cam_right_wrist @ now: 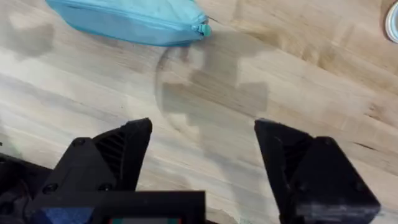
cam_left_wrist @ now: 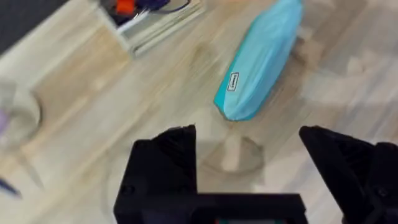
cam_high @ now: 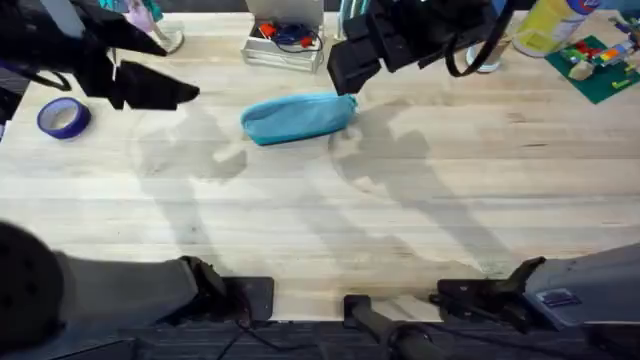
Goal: Unzip the bag, pick up the pens from the table one at a time and place them inside, then zip the bag closed.
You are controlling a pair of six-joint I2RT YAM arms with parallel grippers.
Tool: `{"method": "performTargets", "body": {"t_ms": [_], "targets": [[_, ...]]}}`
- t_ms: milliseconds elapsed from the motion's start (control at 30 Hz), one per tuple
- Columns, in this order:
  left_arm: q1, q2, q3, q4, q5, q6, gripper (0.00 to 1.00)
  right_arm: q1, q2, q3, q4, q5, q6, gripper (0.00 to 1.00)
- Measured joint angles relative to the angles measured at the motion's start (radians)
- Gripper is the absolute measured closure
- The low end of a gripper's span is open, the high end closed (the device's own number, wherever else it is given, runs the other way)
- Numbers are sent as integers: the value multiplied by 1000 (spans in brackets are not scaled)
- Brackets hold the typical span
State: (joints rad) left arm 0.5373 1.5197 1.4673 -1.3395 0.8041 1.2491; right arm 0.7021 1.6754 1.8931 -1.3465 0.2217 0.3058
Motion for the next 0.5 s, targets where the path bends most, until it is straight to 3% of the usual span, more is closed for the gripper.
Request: {"method": "performTargets", "body": {"t_ms": [267,500], "targets": [[-97,-91,1,-94,-192,-432,2,0,0,0,12,0,0,5],[-168,-92,1,-138,-277,-554,4,0,0,0,12,0,0,5]]}}
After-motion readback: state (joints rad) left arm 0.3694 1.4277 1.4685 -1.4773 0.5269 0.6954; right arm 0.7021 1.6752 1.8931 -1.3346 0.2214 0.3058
